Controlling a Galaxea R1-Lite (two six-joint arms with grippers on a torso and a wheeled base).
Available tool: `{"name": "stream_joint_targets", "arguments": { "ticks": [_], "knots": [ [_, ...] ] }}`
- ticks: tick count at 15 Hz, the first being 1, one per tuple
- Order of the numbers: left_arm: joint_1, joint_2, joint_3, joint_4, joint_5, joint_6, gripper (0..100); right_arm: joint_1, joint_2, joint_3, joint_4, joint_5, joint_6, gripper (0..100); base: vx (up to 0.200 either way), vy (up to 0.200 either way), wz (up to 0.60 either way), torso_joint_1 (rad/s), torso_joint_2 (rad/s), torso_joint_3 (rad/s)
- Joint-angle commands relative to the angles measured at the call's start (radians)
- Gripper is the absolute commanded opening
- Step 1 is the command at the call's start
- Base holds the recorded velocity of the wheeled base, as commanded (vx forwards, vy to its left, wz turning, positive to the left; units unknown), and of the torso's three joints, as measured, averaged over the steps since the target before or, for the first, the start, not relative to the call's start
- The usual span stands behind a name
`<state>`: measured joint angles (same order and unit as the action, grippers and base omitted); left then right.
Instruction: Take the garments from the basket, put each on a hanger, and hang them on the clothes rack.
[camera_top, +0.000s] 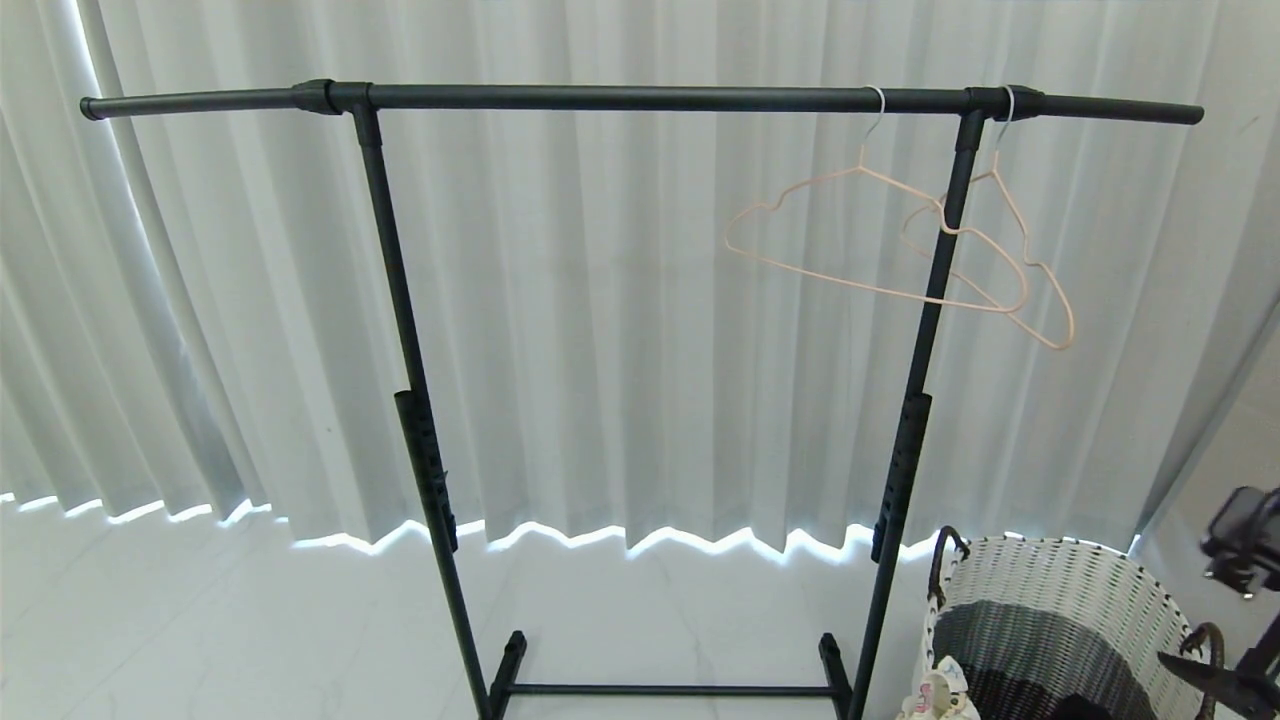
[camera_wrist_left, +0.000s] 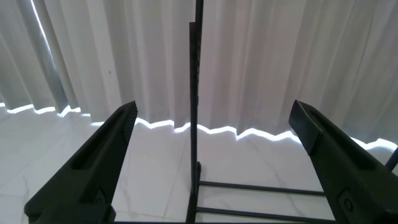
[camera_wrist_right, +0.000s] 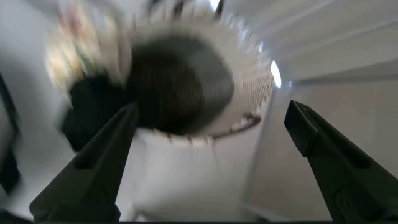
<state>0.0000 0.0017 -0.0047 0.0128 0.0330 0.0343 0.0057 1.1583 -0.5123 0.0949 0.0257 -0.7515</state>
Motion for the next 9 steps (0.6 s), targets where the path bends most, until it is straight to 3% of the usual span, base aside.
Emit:
{"name": "stream_joint_targets", "arguments": {
  "ticks": [1, 9],
  "knots": [
    [0.000, 0.000, 0.000, 0.000, 0.001, -0.002, 100, -0.038, 0.333, -0.015, 0.006, -0.059, -0.161, 100, 0.000, 0.000, 0.00, 0.000, 0.00, 0.000],
    [0.000, 0.000, 0.000, 0.000, 0.001, -0.005, 100, 0.086, 0.546, 0.043, -0.052, -0.090, -0.166, 100, 0.000, 0.000, 0.00, 0.000, 0.00, 0.000]
  ]
}}
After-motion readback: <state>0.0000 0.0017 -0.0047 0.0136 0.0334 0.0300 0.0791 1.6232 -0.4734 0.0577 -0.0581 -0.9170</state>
